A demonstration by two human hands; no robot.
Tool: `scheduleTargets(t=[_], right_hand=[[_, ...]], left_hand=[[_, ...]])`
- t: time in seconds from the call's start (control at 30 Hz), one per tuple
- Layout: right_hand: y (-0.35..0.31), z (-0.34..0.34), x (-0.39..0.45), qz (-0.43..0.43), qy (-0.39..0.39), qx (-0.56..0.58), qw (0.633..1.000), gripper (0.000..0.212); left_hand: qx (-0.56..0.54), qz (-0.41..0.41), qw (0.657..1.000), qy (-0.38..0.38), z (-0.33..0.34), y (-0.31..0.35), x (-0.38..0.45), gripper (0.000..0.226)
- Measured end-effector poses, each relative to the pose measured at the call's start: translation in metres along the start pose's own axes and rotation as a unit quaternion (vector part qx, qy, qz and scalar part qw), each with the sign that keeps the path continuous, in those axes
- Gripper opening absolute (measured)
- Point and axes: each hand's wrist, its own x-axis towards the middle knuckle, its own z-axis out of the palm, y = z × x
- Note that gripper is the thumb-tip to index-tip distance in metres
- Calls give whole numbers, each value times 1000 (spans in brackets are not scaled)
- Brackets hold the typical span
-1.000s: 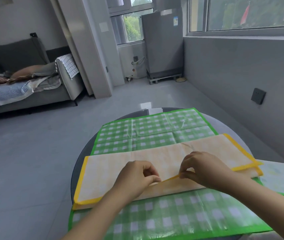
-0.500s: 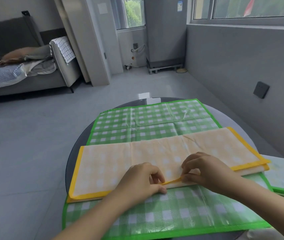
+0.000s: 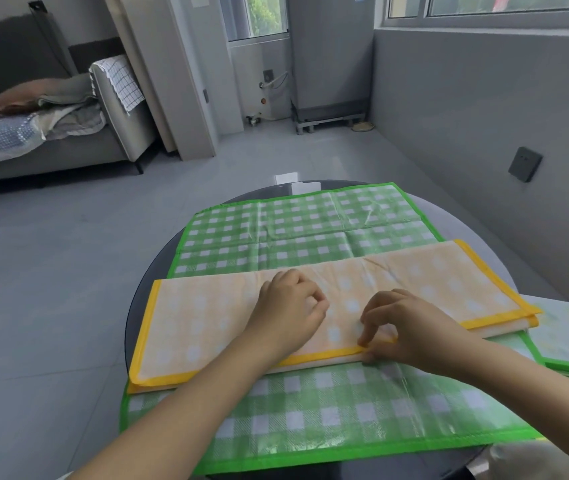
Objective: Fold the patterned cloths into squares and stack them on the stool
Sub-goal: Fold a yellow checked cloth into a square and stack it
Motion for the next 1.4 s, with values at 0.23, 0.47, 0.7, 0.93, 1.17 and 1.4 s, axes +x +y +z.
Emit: scheduleTargets(t=[0.23,0.47,0.7,0.93,1.17,1.4], right_hand=[[-1,6,-3,6,26,6,1000,12],[-2,8,-5,14,36,-1,999,11],[2,-4,10,22,-2,21,1000,12],[23,-1,59,59,121,-58,989,25],[38,21,87,73,53,-125,988,57],[46,24,84,83,16,-147,986,53]], left_hand=[[71,-49,996,-36,20,-3,35,56],[128,-40,986,-98,39,-12,38,66],[150,-32,984,-89,42,-14,37,65],[150,-30,985,-84,42,-12,37,62],[156,-28,985,-74,42,-11,37,62],[164,-28,983,-78,42,-12,38,62]])
